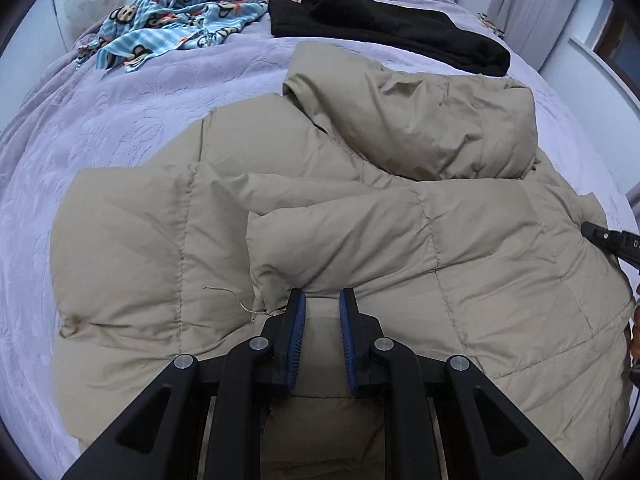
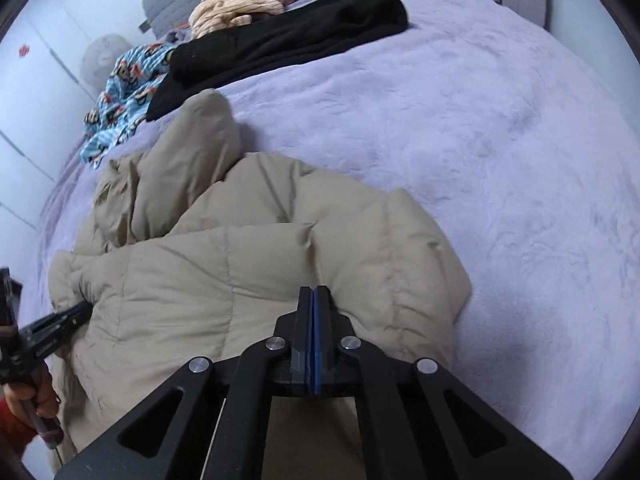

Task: Fold large clothes

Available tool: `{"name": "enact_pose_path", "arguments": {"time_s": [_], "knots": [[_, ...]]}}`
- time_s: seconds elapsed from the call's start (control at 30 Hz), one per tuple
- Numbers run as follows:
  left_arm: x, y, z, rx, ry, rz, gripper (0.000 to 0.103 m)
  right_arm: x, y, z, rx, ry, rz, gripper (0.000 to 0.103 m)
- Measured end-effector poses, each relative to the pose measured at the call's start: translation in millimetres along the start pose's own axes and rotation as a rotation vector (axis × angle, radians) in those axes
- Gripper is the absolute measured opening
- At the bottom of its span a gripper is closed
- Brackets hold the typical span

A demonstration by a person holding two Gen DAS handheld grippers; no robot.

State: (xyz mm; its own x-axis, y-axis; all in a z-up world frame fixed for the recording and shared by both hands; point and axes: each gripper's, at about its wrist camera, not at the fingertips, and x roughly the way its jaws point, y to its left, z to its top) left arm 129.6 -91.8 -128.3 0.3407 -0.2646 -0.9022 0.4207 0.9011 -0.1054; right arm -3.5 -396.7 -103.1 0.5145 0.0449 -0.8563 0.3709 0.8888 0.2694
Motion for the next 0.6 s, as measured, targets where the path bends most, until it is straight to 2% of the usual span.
{"name": "enact_pose_path", "arguments": {"time_s": [0.07, 0.13, 0.23, 0.33, 0.43, 0.5, 0.57, 0.6], "knots": [[1, 1, 1, -0.006, 0.007, -0.007, 0.020, -6, -22, 0, 0.086, -0.023, 0.010, 0.000], [-8, 4, 5, -0.026, 0.018, 0.008, 0.020, -16, -34, 2, 0.136, -0.043, -0.026, 0.000], [-35, 10, 8, -0.056, -0.028, 0.048, 0.020, -40, -42, 0, 0.190, -0.054, -0.089, 0.003], [-57, 16, -1, -0.073, -0.048, 0.032, 0.020, -74, -29, -16, 0.125, -0.082, -0.078, 0.005], [-50, 14, -16, -0.031, -0.007, 0.068, 0.020, -90, -7, -42, 0.036, -0.071, -0.061, 0.004], [-34, 14, -26, -0.020, 0.033, 0.101, 0.020, -84, -3, -56, 0.020, -0.034, -0.059, 0.004], [-22, 19, -32, -0.037, 0.032, 0.089, 0.020, -68, -7, -69, 0.042, -0.003, -0.079, 0.004], [-18, 21, -33, -0.047, 0.029, 0.082, 0.020, -58, -14, -73, 0.077, 0.014, -0.062, 0.004]]}}
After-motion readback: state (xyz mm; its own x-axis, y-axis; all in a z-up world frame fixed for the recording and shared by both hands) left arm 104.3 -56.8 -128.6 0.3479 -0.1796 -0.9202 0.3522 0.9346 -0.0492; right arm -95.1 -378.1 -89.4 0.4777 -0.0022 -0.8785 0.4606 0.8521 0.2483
